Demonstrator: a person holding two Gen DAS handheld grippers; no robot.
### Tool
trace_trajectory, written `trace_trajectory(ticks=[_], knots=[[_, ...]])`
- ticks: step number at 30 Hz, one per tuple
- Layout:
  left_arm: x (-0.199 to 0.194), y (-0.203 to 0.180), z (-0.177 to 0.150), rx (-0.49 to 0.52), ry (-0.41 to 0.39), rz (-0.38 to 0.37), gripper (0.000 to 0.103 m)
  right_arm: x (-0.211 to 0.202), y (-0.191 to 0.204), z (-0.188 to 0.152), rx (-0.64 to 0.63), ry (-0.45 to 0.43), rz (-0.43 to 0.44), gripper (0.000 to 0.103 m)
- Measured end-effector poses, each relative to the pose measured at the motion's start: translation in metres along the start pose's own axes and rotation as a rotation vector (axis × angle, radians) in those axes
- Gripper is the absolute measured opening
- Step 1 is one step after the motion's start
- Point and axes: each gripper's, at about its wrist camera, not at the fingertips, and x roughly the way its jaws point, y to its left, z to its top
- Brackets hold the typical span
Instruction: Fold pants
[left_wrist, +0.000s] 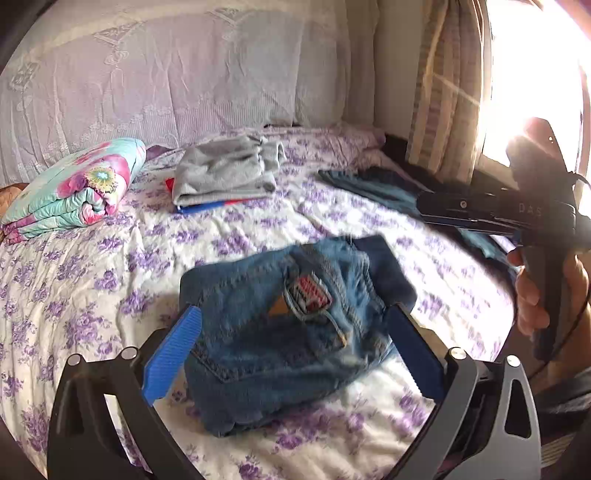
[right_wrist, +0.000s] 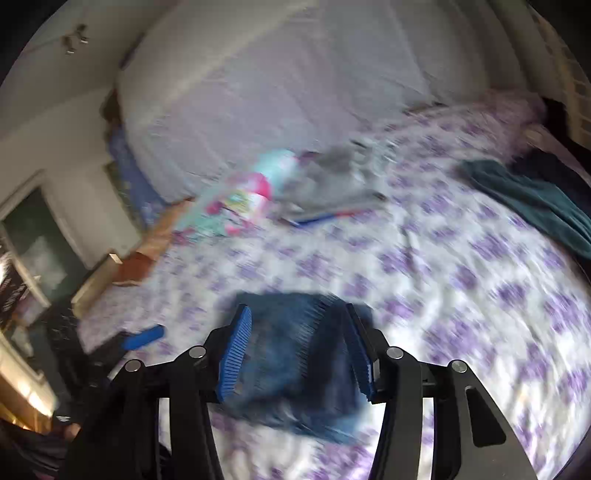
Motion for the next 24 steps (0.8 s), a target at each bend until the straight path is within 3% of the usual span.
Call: trace_trajectory(ticks=[2,3,5,6,7,8,11,13,15,17,18,19,21,24], knots=[[0.020,0.003,-0.001,-0.033,0.045,-0.024,0.098,0.024,0.011,0.010,-0.024,0.043,0.059,0.043],[0.045,0.006,-0.009,-0.048,0.105,-0.024,0.098,0.042,0.013,0.011,-0.027,0.073,0.052,0.040],[0.087,0.012,-0.033,-0.075,0.224,0.014,0.099,0.098,-0.014,-0.001,0.058,0.227,-0.058,0.037],[0.092,0.010,-0.045,-0.038,0.174,0.054,0.099,0.116,-0.034,-0.012,0.119,0.269,-0.055,0.035],[0.090,0.006,-0.046,-0.015,0.153,0.066,0.099,0.127,-0.050,-0.021,0.159,0.260,-0.044,0.026],[0.088,0.005,-0.043,-0.020,0.165,0.070,0.099,0.123,-0.061,-0.024,0.185,0.217,0.000,0.026],[0.076,0.013,-0.031,-0.074,0.209,0.016,0.099,0.099,-0.068,-0.019,0.282,0.207,0.079,0.030],[0.051,0.016,-0.021,-0.103,0.165,-0.028,0.098,0.071,-0.050,-0.011,0.198,0.167,0.024,0.049],[0.032,0.011,-0.017,-0.069,0.110,-0.004,0.098,0.048,-0.033,-0.015,0.105,0.154,0.024,0.054],[0.044,0.015,-0.026,-0.081,0.173,-0.007,0.098,0.048,-0.022,-0.034,0.054,0.241,0.004,0.055],[0.066,0.021,-0.042,-0.101,0.252,0.004,0.099,0.059,-0.026,-0.048,0.051,0.300,-0.029,0.057],[0.071,0.019,-0.052,-0.064,0.236,0.043,0.099,0.076,-0.035,-0.065,0.061,0.356,-0.040,0.060],[0.067,0.001,-0.056,0.034,0.176,0.122,0.099,0.078,-0.039,-0.071,0.065,0.307,-0.032,0.060],[0.055,0.006,-0.037,-0.027,0.194,0.062,0.099,0.062,-0.027,-0.056,0.054,0.284,-0.051,0.060]])
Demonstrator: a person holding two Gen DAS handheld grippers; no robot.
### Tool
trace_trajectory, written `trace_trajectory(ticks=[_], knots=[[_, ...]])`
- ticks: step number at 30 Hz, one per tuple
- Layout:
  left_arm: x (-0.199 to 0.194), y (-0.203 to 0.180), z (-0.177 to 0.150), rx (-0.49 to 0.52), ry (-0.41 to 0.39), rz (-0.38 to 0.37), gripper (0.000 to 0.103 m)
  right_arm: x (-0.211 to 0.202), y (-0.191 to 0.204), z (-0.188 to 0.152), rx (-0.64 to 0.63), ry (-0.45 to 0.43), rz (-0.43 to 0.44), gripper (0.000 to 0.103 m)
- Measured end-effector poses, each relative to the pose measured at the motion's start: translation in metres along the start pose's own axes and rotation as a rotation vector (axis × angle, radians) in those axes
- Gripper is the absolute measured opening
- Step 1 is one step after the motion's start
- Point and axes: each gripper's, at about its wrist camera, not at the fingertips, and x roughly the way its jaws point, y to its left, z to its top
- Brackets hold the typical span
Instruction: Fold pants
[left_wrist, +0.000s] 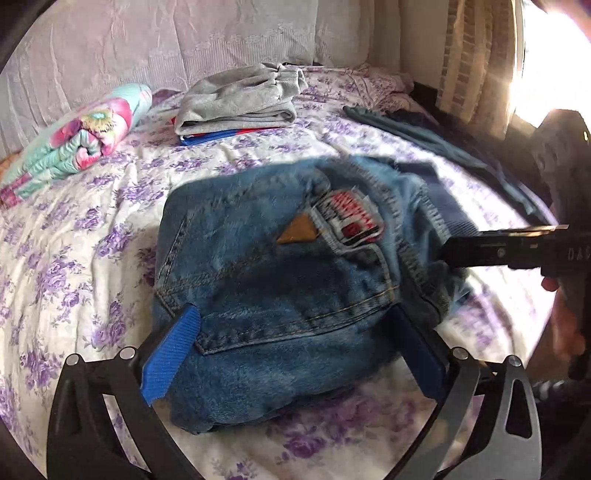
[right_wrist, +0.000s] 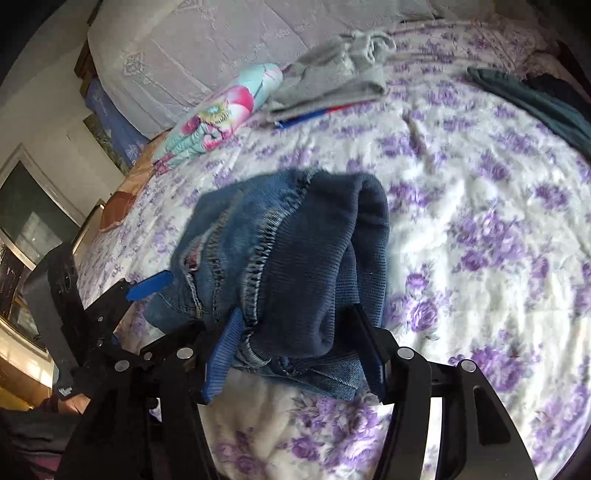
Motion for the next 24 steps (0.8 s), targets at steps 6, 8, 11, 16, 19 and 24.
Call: trace_trajectory(ticks=[6,8,11,16,19,24], knots=[[-0.020,0.023,0.057,-0.076,-0.128,-0.034,0.099,-0.039,-0.006,0.031,0.004,-0.175,-0.043,0.069],[0.028,0.045,0.075,-0.141,-0.039,-0.039,0.099,-0.021,-0.018,0.050,0.049,-0.180,-0.010,0.069],[0.095,0.065,0.071,-0.199,0.132,-0.024,0.098,0.055,-0.039,0.052,0.146,0.055,-0.030,0.073],[0.070,0.068,0.074,-0.201,0.121,-0.044,0.098,0.037,-0.057,0.046,0.231,-0.005,0.075,0.080],[0.022,0.085,0.067,-0.259,0.051,-0.131,0.098,-0.001,-0.059,0.040,0.199,-0.082,0.069,0.100],[0.004,0.126,0.025,-0.349,0.109,-0.194,0.098,0.005,-0.067,0.015,0.211,0.034,0.177,0.100]])
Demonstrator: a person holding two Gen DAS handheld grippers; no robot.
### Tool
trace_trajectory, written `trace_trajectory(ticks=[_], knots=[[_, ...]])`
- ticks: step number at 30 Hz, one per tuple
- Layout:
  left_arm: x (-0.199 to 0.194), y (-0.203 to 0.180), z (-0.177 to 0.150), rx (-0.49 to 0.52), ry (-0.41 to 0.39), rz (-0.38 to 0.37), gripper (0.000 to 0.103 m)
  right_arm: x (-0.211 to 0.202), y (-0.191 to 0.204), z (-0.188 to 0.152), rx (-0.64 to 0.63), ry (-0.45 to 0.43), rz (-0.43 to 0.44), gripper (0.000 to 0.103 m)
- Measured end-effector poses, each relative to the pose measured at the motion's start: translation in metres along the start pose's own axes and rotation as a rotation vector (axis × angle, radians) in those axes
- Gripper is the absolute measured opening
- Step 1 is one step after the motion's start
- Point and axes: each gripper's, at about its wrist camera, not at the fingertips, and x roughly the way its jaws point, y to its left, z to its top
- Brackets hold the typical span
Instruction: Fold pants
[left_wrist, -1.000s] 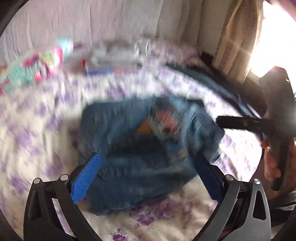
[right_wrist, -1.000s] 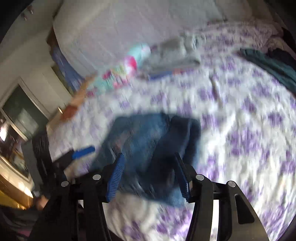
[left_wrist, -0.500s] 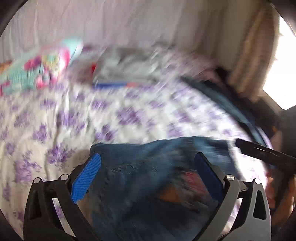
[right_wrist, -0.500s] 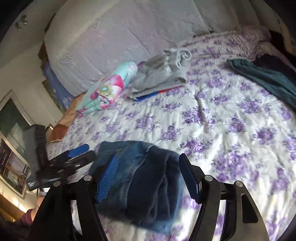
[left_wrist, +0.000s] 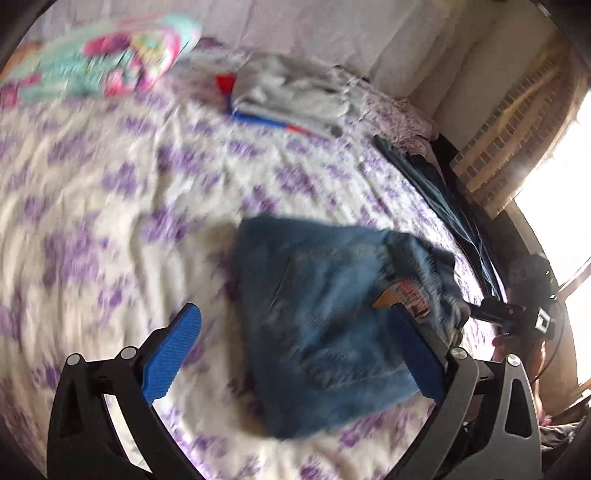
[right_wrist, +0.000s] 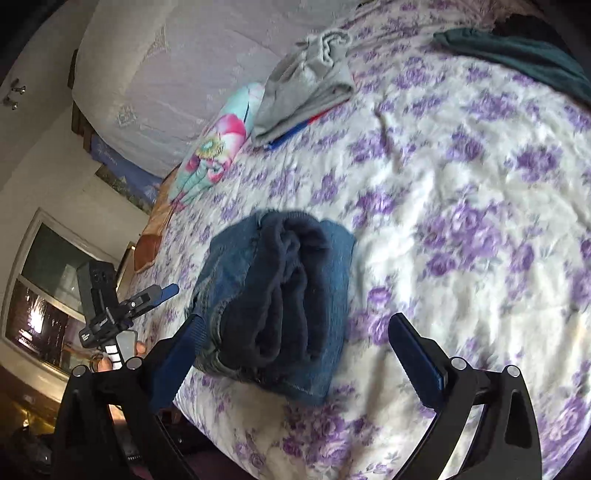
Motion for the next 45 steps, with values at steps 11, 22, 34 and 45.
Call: trace_trajectory(ticks=[11,22,34,45], knots=[[0.059,-0.028,-0.018,0.045,0.052,-0.080,0.099,0.044,-0.008,-0.002,0.053,0.052,0.139,0.100],[0.067,-0.010,-0.017,0.011,0.118,-0.197,0.099,0.063,0.012,-0.004,-0.039,0.096,0.153,0.098],[0.025,-0.050,-0.021,0.035,-0.043,-0.196,0.084,0.028,0.039,-0.021,-0.127,-0.060,0.180,0.059],[-0.042,-0.126,0.080,0.213,-0.255,-0.132,0.084,-0.049,0.109,0.058,-0.291,-0.281,0.198,0.059]])
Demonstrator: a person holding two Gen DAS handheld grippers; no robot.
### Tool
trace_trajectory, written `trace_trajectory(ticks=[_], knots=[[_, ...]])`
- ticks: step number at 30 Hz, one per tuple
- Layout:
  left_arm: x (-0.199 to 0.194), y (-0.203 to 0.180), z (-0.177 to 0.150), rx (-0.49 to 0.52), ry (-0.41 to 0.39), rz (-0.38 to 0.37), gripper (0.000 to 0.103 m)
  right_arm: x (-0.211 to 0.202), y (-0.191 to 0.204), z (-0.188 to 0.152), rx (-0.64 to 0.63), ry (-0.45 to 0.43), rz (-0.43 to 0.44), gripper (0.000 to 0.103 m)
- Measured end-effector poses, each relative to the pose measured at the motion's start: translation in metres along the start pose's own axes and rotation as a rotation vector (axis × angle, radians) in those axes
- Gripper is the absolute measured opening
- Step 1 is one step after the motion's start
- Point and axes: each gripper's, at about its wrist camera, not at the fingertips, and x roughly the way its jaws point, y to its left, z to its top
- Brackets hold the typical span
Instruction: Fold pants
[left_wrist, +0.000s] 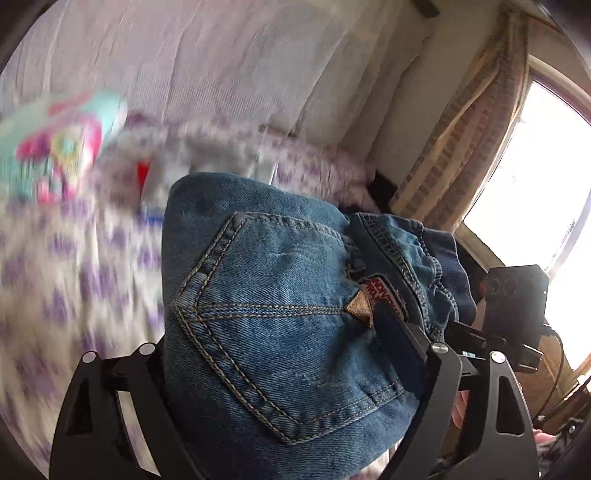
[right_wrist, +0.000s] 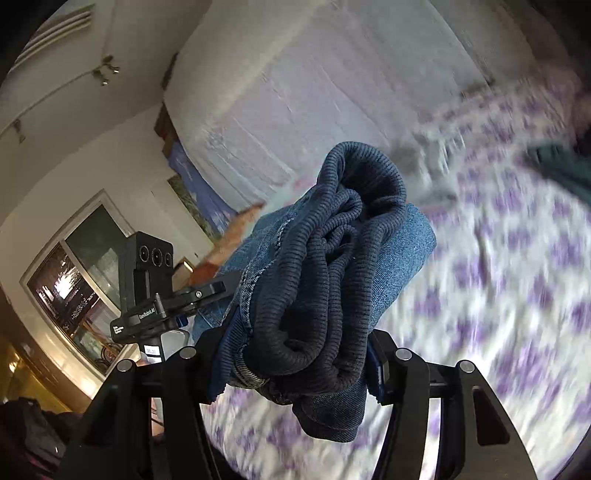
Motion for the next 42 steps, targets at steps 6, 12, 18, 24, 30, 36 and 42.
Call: trace_trajectory(ticks=[6,12,18,24,30,36,42], knots=[[0.022,0.001,0.110,0.080,-0.163,0.049,0.086,0.022,0.010,0.106,-0.151,-0.169,-0.071,0.059],[0.113,0.068,0.177,0.052,-0.218,0.101,0.086,0.108,-0.043,0.168,-0.220,-0.254,-0.187,0.059],[0.284,0.184,0.184,-0.106,0.030,0.286,0.092,0.248,-0.154,0.187,-0.155,-0.128,-0.538,0.076],[0.261,0.201,0.183,-0.191,0.004,0.224,0.095,0.228,-0.158,0.184,-0.160,-0.212,-0.604,0.082],[0.133,0.149,0.174,-0.044,-0.124,0.421,0.098,0.114,-0.087,0.180,-0.172,-0.387,-0.656,0.097],[0.038,0.075,0.073,0.081,-0.039,0.553,0.098,0.032,-0.014,0.098,-0.245,-0.221,-0.665,0.099],[-0.042,0.025,-0.039,0.089,-0.050,0.622,0.098,-0.012,0.029,-0.004,-0.134,-0.100,-0.666,0.099]])
